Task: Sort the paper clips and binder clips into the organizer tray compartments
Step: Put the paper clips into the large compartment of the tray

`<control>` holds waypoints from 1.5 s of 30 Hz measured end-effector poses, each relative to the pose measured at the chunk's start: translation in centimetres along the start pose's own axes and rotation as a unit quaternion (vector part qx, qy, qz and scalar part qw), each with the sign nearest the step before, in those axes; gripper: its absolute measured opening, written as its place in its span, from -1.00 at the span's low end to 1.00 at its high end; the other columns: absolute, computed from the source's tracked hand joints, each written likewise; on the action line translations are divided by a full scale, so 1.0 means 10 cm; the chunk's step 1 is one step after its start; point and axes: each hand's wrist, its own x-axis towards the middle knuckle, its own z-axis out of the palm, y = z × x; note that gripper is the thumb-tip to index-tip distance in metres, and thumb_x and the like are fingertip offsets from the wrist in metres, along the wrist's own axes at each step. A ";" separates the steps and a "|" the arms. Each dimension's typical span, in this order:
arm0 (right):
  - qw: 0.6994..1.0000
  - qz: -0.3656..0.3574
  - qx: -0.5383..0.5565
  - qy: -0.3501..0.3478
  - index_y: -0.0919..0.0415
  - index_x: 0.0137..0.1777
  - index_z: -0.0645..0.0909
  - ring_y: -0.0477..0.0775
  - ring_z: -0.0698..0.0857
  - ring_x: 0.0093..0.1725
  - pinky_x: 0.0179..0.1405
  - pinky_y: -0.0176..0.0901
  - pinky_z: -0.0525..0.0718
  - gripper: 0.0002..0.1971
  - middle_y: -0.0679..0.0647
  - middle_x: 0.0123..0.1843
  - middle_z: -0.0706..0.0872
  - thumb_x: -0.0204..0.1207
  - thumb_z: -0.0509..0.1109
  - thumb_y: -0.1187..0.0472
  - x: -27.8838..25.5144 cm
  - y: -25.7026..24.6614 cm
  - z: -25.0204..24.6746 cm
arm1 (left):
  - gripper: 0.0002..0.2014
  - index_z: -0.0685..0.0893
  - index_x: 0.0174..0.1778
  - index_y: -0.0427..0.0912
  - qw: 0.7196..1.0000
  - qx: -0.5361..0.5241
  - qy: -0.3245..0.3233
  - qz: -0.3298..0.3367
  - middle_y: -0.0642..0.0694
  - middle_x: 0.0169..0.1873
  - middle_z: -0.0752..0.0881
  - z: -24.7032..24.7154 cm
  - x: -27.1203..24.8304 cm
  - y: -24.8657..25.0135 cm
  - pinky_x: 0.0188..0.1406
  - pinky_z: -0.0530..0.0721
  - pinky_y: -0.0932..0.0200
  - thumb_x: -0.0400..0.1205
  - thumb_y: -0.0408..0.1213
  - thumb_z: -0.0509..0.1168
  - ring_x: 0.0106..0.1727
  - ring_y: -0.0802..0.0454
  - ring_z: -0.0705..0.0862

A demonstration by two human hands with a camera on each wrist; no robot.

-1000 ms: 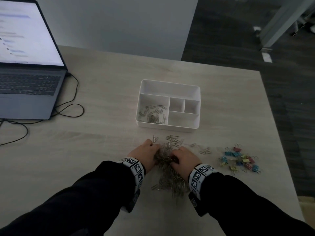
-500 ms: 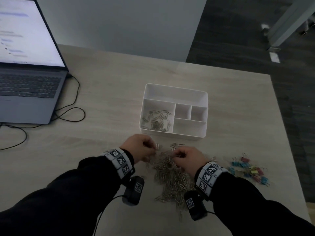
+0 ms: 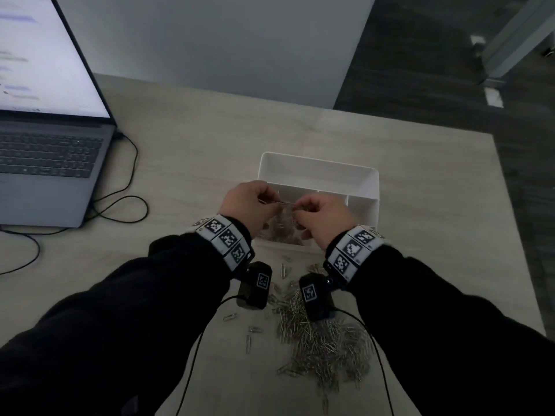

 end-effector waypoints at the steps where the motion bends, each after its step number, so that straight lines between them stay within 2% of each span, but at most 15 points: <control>1: 1.000 -0.007 -0.026 0.010 -0.03 -0.28 0.72 0.12 0.76 -0.34 -0.24 0.15 0.82 -0.85 0.03 -0.35 0.77 0.40 0.48 0.27 0.07 0.02 0.03 | -0.94 0.76 -0.26 -0.06 0.999 0.044 -0.001 0.017 0.04 -0.34 0.77 0.01 0.03 0.00 -0.28 0.79 0.11 0.46 -0.30 0.49 -0.33 0.03 0.76; 4: 0.994 -0.026 -0.101 0.015 -0.21 -0.31 0.70 0.06 0.81 -0.26 -0.13 0.16 0.81 -0.86 -0.04 -0.30 0.82 0.30 0.44 0.12 0.19 0.06 0.06 | -0.92 0.79 -0.19 -0.01 0.990 0.127 -0.018 0.053 0.04 -0.24 0.79 0.03 0.07 0.01 -0.09 0.62 0.27 0.47 -0.27 0.44 -0.15 0.05 0.74; 11: 0.981 -0.064 -0.185 0.009 0.01 0.14 0.72 0.00 0.75 0.03 0.17 0.03 0.71 -0.77 -0.02 0.05 0.81 0.49 0.41 0.17 0.08 0.04 0.01 | -0.80 0.81 0.05 0.00 0.982 0.172 -0.044 0.064 0.01 -0.02 0.83 0.01 -0.05 -0.01 0.05 0.61 0.27 0.56 -0.21 0.35 0.01 0.03 0.75; 13: 0.983 -0.075 -0.169 0.014 0.02 0.15 0.69 -0.03 0.75 0.00 0.13 0.05 0.73 -0.79 -0.07 0.04 0.79 0.53 0.38 0.14 -0.08 0.06 -0.08 | -0.82 0.81 0.03 0.01 0.984 0.164 -0.031 0.066 0.03 -0.06 0.83 -0.04 -0.15 -0.05 0.00 0.57 0.31 0.57 -0.21 0.36 -0.03 0.07 0.74; 16: 0.986 -0.079 -0.147 0.005 -0.03 0.05 0.67 -0.08 0.75 -0.12 -0.01 0.03 0.79 -0.88 -0.14 -0.13 0.75 0.59 0.32 0.07 -0.38 0.16 -0.24 | -0.87 0.83 -0.06 0.05 0.988 0.140 -0.016 0.066 0.14 -0.29 0.75 -0.11 -0.39 -0.16 -0.09 0.58 0.31 0.57 -0.19 0.37 -0.23 0.19 0.69; 19: 0.978 -0.098 -0.185 0.002 0.01 0.06 0.68 -0.11 0.71 -0.13 0.01 -0.07 0.76 -0.87 -0.12 -0.13 0.73 0.59 0.33 0.09 -0.68 0.40 -0.36 | -0.89 0.82 -0.12 0.03 0.990 0.132 -0.014 0.046 0.29 -0.40 0.66 -0.16 -0.63 -0.37 -0.15 0.51 0.34 0.56 -0.20 0.38 -0.34 0.36 0.60; 21: 0.962 -0.114 -0.246 -0.021 0.06 0.09 0.69 -0.10 0.68 -0.10 0.06 -0.09 0.71 -0.84 -0.07 -0.07 0.75 0.59 0.33 0.11 -0.81 0.60 -0.39 | -0.90 0.80 -0.14 0.03 0.987 0.162 -0.020 0.014 0.19 -0.36 0.72 -0.20 -0.77 -0.56 -0.14 0.51 0.31 0.55 -0.20 0.38 -0.31 0.22 0.64; 23: 0.947 -0.106 -0.298 -0.049 0.10 0.21 0.68 -0.03 0.65 0.07 0.21 -0.15 0.59 -0.75 0.04 0.12 0.73 0.58 0.32 0.10 -0.85 0.80 -0.39 | -0.91 0.78 -0.15 0.00 0.976 0.213 -0.042 -0.025 0.06 -0.24 0.77 -0.24 -0.89 -0.75 -0.10 0.56 0.25 0.53 -0.17 0.37 -0.18 0.05 0.69; 27: 0.912 -0.049 -0.396 -0.094 0.02 0.58 0.30 0.19 0.32 0.55 0.57 0.07 0.31 -0.34 0.06 0.60 0.33 0.50 0.23 -0.18 -0.84 1.07 -0.33 | -0.78 0.70 -0.20 -0.03 0.938 0.318 -0.109 -0.085 0.00 -0.20 0.74 -0.27 -1.12 -0.97 -0.12 0.59 0.18 0.46 0.04 0.40 -0.10 -0.03 0.67; 29: 0.884 -0.036 -0.452 -0.117 -0.05 0.63 0.11 0.16 0.21 0.59 0.55 0.18 0.32 -0.24 -0.05 0.66 0.17 0.48 0.20 -0.28 -0.87 1.11 -0.26 | -0.71 0.65 -0.23 -0.03 0.921 0.353 -0.130 -0.096 0.01 -0.23 0.70 -0.26 -1.21 -1.02 -0.17 0.56 0.17 0.40 0.12 0.43 -0.13 -0.02 0.64; 34: 0.849 -0.107 -0.496 -0.149 -0.05 0.61 0.16 0.16 0.26 0.53 0.50 0.18 0.38 -0.25 -0.05 0.60 0.22 0.46 0.19 -0.30 -1.03 1.18 -0.06 | -0.89 0.64 -0.19 0.01 0.911 0.373 -0.152 -0.091 -0.03 -0.08 0.75 -0.06 -1.36 -1.01 -0.07 0.60 0.14 0.50 -0.05 0.37 0.00 -0.07 0.66; 38: 0.864 -0.126 -0.454 -0.176 -0.09 0.61 0.22 0.14 0.30 0.51 0.52 0.12 0.36 -0.31 -0.07 0.58 0.30 0.49 0.18 -0.26 -1.16 1.26 -0.08 | -0.85 0.74 -0.05 -0.01 0.917 0.359 -0.165 -0.047 -0.05 -0.01 0.77 0.18 -1.40 -0.85 0.02 0.61 0.11 0.54 -0.16 0.30 0.09 -0.10 0.69; 40: 0.875 -0.133 -0.440 -0.153 -0.13 0.56 0.30 0.14 0.35 0.49 0.53 0.08 0.34 -0.34 -0.06 0.54 0.37 0.45 0.14 -0.27 -1.23 1.28 -0.20 | -0.82 0.76 0.02 0.00 0.922 0.341 -0.183 -0.012 -0.04 0.03 0.79 0.29 -1.42 -0.76 0.08 0.61 0.12 0.56 -0.16 0.31 0.13 -0.09 0.69; 43: 0.899 -0.068 -0.426 -0.069 -0.14 0.52 0.35 0.13 0.37 0.48 0.53 0.08 0.36 -0.35 -0.04 0.52 0.35 0.44 0.23 -0.32 -1.29 1.31 -0.49 | -0.80 0.76 0.03 0.03 0.938 0.294 -0.181 0.030 -0.01 0.01 0.78 0.37 -1.42 -0.67 0.06 0.59 0.16 0.54 -0.08 0.35 0.09 -0.05 0.71; 45: 0.912 0.004 -0.408 -0.052 -0.16 0.55 0.27 0.14 0.36 0.48 0.51 0.10 0.41 -0.20 -0.01 0.53 0.24 0.34 0.33 -0.42 -1.34 1.34 -0.67 | -0.66 0.68 0.11 0.05 0.947 0.277 -0.162 0.028 -0.02 0.08 0.67 0.36 -1.41 -0.65 0.05 0.59 0.15 0.44 0.02 0.43 0.09 -0.07 0.69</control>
